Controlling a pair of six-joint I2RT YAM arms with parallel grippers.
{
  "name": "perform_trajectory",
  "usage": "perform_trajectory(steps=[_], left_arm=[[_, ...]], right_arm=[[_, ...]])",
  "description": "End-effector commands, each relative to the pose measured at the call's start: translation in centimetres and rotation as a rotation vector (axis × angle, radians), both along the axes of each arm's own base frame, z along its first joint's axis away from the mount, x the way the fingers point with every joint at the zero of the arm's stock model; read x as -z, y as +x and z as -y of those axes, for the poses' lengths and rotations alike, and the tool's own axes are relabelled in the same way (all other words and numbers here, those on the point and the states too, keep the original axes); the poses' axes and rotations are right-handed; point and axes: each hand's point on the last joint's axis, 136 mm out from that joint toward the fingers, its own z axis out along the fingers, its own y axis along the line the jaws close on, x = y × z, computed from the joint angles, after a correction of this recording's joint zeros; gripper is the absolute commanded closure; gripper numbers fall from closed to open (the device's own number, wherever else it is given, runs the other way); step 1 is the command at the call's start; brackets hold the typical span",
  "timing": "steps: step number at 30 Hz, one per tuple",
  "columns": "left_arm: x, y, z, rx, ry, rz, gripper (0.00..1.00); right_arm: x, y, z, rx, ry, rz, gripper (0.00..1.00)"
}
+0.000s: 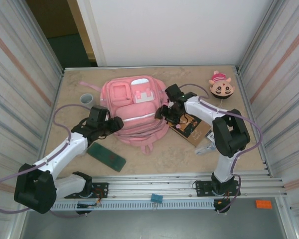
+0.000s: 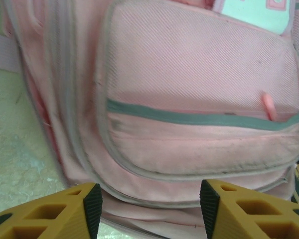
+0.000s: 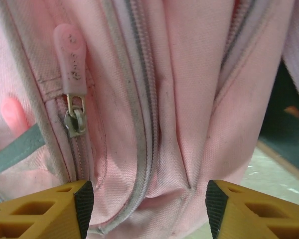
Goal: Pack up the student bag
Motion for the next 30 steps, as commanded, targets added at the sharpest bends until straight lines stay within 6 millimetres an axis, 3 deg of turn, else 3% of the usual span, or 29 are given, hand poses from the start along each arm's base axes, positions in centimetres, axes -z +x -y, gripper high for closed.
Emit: perform_trajectory(steps=[1, 5, 9, 13, 15, 19, 22, 25, 30], left_arm=[[-0.8, -0.8, -0.1, 0.014, 0.022, 0.022, 0.44], [-1.5, -1.4, 0.0, 0.012, 0.014, 0.039, 0.44], [-2.7, -1.8, 0.5, 0.030, 0.010, 0.072, 0.44], [-4.0, -1.9, 1.9, 0.070, 0.001, 0.097, 0.44], [-4.4, -1.8, 3.0, 0.096, 0.002, 0.102, 0.44], [-4.7, -1.5, 6.1, 0.164, -0.006, 0.111, 0.44], [-4.2, -1.4, 8.3, 0.208, -0.014, 0.097, 0.44], [-3.9, -1.4, 10.4, 0.252, -0.013, 0.087, 0.44], [-3.1, -1.4, 12.6, 0.288, -0.018, 0.071, 0.44]], right_arm=[[-0.6, -2.0, -3.4, -0.054, 0.081, 0.027, 0.38], [-1.6, -3.5, -5.0, -0.066, 0.080, 0.058, 0.38], [-4.9, -3.8, -4.3, -0.054, 0.114, 0.116, 0.38], [-8.9, -3.8, -0.9, -0.051, 0.128, 0.176, 0.38], [-9.3, -3.3, 2.2, -0.027, 0.108, 0.167, 0.38], [-8.0, -2.3, 9.1, 0.010, -0.004, 0.111, 0.39], [-5.9, -1.8, 12.9, 0.005, -0.113, 0.071, 0.40], [-3.9, -1.6, 15.0, 0.031, -0.124, 0.028, 0.42], [-0.7, -2.5, 16.4, 0.092, -0.094, -0.029, 0.43]])
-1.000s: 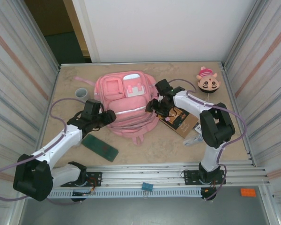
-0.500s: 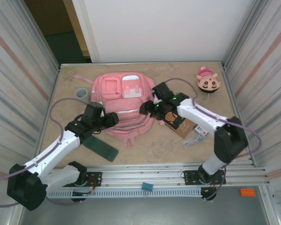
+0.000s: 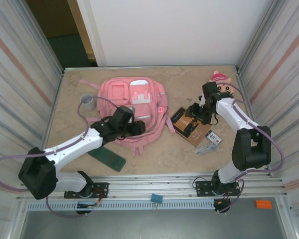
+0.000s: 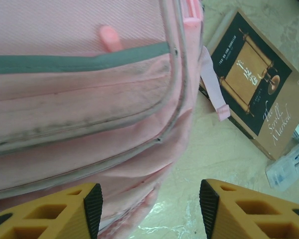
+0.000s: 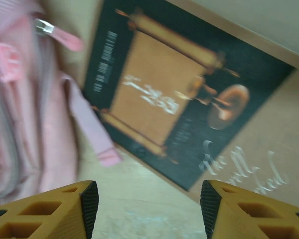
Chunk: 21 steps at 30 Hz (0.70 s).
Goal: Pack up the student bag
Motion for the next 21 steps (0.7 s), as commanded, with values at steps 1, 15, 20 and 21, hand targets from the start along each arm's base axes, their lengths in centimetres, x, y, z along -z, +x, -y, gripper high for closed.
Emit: perform_trajectory(steps=[1, 15, 20, 21], left_arm=[[-1.3, 0.9, 1.7, 0.001, -0.040, 0.032, 0.44], [-0.4, 0.8, 4.3, 0.043, -0.052, -0.003, 0.45], [-0.9, 0.9, 4.8, 0.053, -0.069, -0.004, 0.45], [-0.9, 0.9, 4.9, 0.055, -0.069, -0.005, 0.45]], right_arm=[[2.2, -1.8, 0.2, -0.027, 0.007, -0.056, 0.43], [2.6, -5.5, -1.2, 0.012, 0.082, -0.029, 0.43], [-0.6, -4.5, 0.4, -0.017, 0.007, 0.037, 0.43], [-1.0, -4.1, 0.8, -0.026, -0.010, 0.046, 0.43]])
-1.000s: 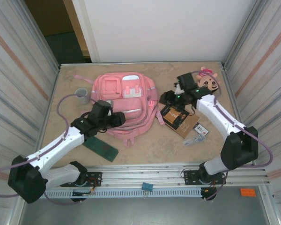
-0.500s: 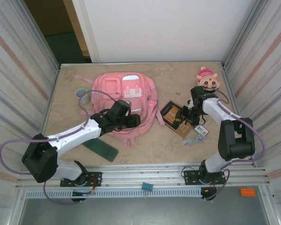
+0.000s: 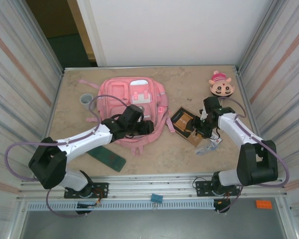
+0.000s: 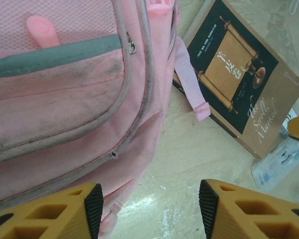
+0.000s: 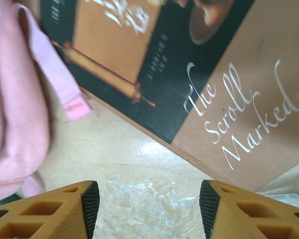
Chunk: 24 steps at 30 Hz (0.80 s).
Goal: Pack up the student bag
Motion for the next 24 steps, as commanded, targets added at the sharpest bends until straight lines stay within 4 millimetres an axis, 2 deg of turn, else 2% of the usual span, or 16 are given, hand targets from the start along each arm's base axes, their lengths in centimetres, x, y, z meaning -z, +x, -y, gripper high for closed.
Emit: perform_trajectory(steps=[1, 6, 9, 12, 16, 24], left_arm=[[-1.4, 0.4, 1.1, 0.007, -0.043, 0.019, 0.45], [-1.4, 0.3, 1.0, 0.008, -0.043, 0.017, 0.45], [-1.4, 0.2, 0.9, 0.004, -0.041, 0.018, 0.44], [-1.2, 0.1, 0.7, 0.000, -0.037, 0.016, 0.45], [-1.2, 0.1, 0.7, 0.001, -0.035, 0.016, 0.44], [-1.0, 0.2, 1.2, 0.012, -0.040, 0.004, 0.45]], right_arm=[[-2.2, 1.1, 1.6, -0.036, -0.073, 0.048, 0.43], [-2.1, 3.6, 2.8, -0.080, -0.124, 0.055, 0.43], [-1.4, 5.1, 3.3, -0.088, -0.129, 0.048, 0.43], [0.0, 5.7, 3.9, -0.083, -0.130, 0.017, 0.43], [1.6, 5.1, 4.1, -0.076, -0.119, -0.027, 0.43], [3.2, 2.0, 4.3, -0.047, -0.108, -0.068, 0.43]])
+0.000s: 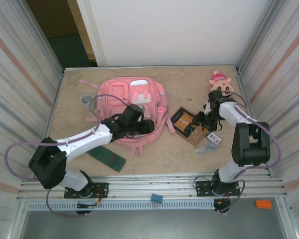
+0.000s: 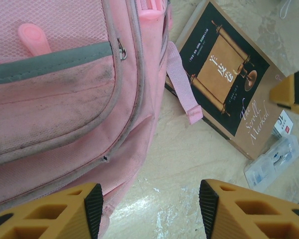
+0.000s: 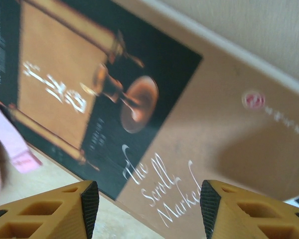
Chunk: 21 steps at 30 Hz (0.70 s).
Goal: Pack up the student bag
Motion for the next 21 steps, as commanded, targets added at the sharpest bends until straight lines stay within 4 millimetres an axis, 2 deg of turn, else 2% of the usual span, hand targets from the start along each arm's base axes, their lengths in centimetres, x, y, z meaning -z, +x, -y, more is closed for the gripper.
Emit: perform_trajectory(steps=[1, 6, 11, 16, 21], left_arm=[[-0.7, 0.1, 1.0, 0.013, -0.027, 0.000, 0.44], [-0.7, 0.2, 1.1, 0.011, -0.031, -0.001, 0.45], [-0.6, 0.3, 1.5, 0.020, -0.036, -0.005, 0.45], [-0.7, 0.4, 1.8, 0.031, -0.038, -0.006, 0.45], [-0.9, 0.4, 1.9, 0.032, -0.039, -0.003, 0.45]], right_arm=[[-0.3, -1.1, -0.1, 0.007, 0.015, 0.004, 0.43], [-0.9, -2.9, -0.5, 0.036, 0.041, 0.009, 0.43], [-2.8, -3.5, -0.6, 0.043, 0.045, 0.057, 0.43], [-4.2, -1.4, -0.3, 0.004, 0.028, 0.099, 0.43], [-3.2, 1.0, -0.4, -0.043, 0.022, 0.087, 0.43]])
